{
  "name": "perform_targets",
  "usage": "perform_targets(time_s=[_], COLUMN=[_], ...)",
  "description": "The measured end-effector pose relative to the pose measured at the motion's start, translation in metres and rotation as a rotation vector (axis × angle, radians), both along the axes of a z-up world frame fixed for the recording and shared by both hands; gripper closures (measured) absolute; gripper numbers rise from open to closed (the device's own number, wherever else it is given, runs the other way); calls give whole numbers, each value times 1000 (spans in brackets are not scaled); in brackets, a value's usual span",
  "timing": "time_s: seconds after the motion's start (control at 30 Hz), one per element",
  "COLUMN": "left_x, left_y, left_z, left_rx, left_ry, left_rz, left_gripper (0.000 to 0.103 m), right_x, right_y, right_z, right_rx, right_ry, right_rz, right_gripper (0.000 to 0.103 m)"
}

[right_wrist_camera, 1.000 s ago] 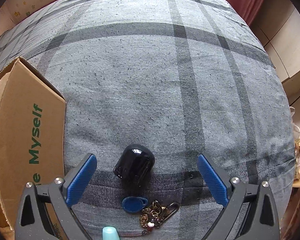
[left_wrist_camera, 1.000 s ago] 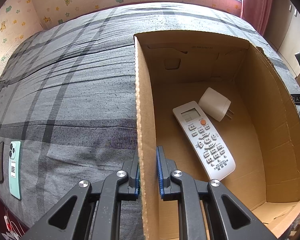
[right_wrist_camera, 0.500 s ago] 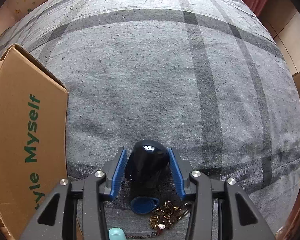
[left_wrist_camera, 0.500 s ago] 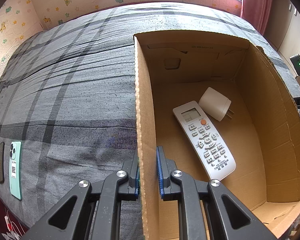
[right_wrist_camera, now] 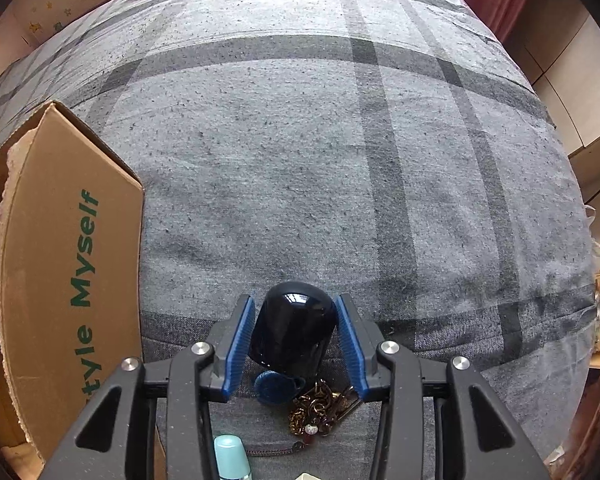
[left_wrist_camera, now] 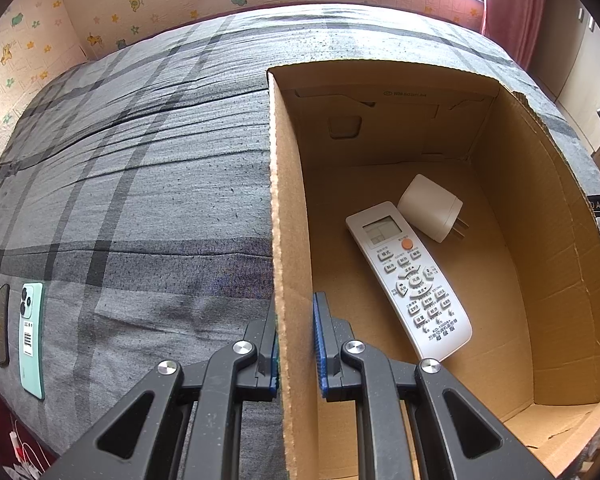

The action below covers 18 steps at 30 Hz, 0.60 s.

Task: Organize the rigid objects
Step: 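Lift the black cap with the right gripper and carry it over the box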

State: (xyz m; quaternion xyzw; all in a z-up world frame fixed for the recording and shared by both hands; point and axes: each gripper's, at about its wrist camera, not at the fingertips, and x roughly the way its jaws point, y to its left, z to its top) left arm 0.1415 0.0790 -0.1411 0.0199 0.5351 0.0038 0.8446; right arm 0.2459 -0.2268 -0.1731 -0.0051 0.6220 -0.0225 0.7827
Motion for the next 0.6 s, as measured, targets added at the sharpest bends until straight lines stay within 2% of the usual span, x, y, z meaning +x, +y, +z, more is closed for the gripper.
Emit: perform_targets(time_s=[0.23, 0.6], left_x=[-1, -1], left_y=[-3, 0], left_z=[0, 0], left_rx=[19, 2], left_ry=[-4, -3], left_rz=[-10, -6], left_gripper=[89, 89], right_x=[-11, -24], right_y=[4, 19], right_z=[28, 68], right_rx=[-6, -21], right_ry=[-31, -73], right_rz=[13, 40], right_gripper=[58, 58])
